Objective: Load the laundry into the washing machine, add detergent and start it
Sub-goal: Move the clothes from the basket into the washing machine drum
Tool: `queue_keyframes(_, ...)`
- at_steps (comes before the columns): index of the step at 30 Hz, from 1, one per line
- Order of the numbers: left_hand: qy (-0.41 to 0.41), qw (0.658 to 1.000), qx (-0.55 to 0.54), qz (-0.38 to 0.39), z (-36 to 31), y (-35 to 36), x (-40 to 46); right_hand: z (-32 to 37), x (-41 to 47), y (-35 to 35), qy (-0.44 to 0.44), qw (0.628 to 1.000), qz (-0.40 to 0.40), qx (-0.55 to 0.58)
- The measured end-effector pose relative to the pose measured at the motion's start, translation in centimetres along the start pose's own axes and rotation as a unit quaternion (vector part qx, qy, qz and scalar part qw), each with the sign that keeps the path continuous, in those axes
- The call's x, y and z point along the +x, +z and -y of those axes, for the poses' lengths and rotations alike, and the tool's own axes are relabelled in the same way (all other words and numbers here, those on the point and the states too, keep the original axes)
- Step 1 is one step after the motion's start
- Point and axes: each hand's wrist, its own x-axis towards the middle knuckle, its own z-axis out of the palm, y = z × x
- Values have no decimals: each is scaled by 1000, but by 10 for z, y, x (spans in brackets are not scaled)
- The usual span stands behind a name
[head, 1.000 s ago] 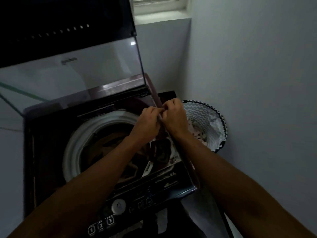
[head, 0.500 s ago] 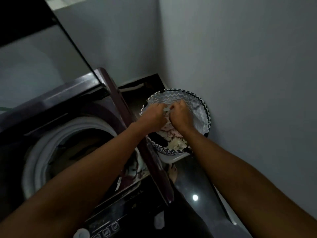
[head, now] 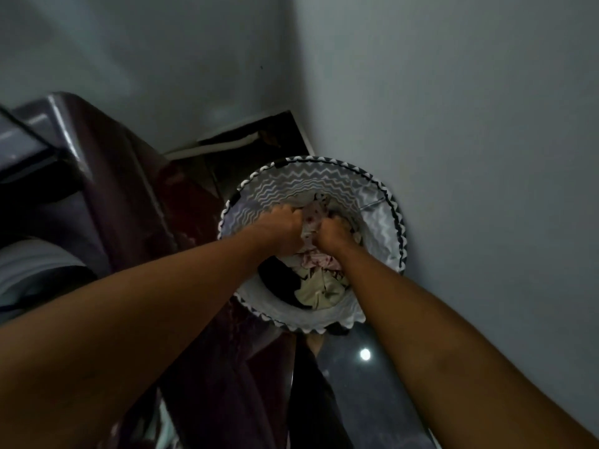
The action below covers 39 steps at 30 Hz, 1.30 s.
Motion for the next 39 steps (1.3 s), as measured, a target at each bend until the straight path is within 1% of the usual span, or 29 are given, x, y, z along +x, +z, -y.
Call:
queue_keyframes(2,2,1000,22,2,0,2,14,-5,22,16,-17,1000,19,1)
queue_keyframes(4,-1,999,34,5,-2,4,25,-11,54,40,-41,998,46,-24)
queue_keyframes(7,-7,999,52,14,-6,14,41,-32,128,96,-36,997,65,-32)
queue_keyframes(9,-15,998,54,23,-6,23,48,-42,152,121,-9,997,75,14)
queue_keyframes(10,-18,998,46,28,-6,25,52,-42,147,123,14,997,58,38)
queue_keyframes(11,-20,998,40,33,-6,29,55,-33,127,110,23,996,70,55)
queue_keyframes(13,-19,999,32,40,-2,33,57,-25,111,89,69,983,58,161)
queue_keyframes(14,-14,999,29,38,0,35,56,-17,93,77,85,971,35,223)
queue_keyframes(16,-23,999,19,40,1,38,53,-6,69,51,72,956,-28,281)
queue_keyframes(18,-44,998,-6,50,0,42,48,3,56,34,112,910,-86,390)
queue_keyframes(19,-56,997,-18,53,2,44,46,7,49,26,132,892,-91,422)
queue_keyframes(20,-72,995,-34,55,3,47,46,11,41,17,149,883,-92,436)
queue_keyframes(22,-95,992,-69,46,1,44,41,20,18,-6,157,854,-84,489)
queue_keyframes(25,-116,979,-166,12,-5,33,31,29,-13,-36,169,805,-98,560)
queue_keyframes(27,-100,975,-199,-10,-8,16,13,36,-28,-47,153,758,-102,626)
queue_keyframes(28,-97,973,-210,-22,-9,10,5,36,-30,-46,136,729,-92,665)
queue_keyframes(30,-103,960,-257,-50,-9,-1,-16,42,-38,-46,103,682,-63,721)
queue_keyframes(31,-104,947,-297,-69,-10,-6,-27,53,-54,-55,92,664,-59,739)
queue_keyframes(32,-101,930,-340,-92,-12,-12,-39,65,-71,-64,76,639,-56,763)
queue_keyframes(34,-83,902,-392,-157,-16,-23,-60,83,-101,-79,48,569,-53,819)
queue_keyframes(35,-72,895,-400,-186,-16,-30,-72,91,-115,-85,49,542,-58,837)
queue_keyframes(36,-60,890,-402,-208,-17,-38,-86,98,-129,-90,42,524,-61,848)
queue_keyframes(37,-48,885,-401,-230,-18,-46,-98,104,-137,-93,33,517,-56,854)
queue_keyframes(38,-38,883,-396,-247,-17,-53,-109,109,-145,-98,25,518,-53,854)
queue_keyframes(39,-29,881,-389,-269,-15,-60,-120,118,-158,-104,21,527,-56,848)
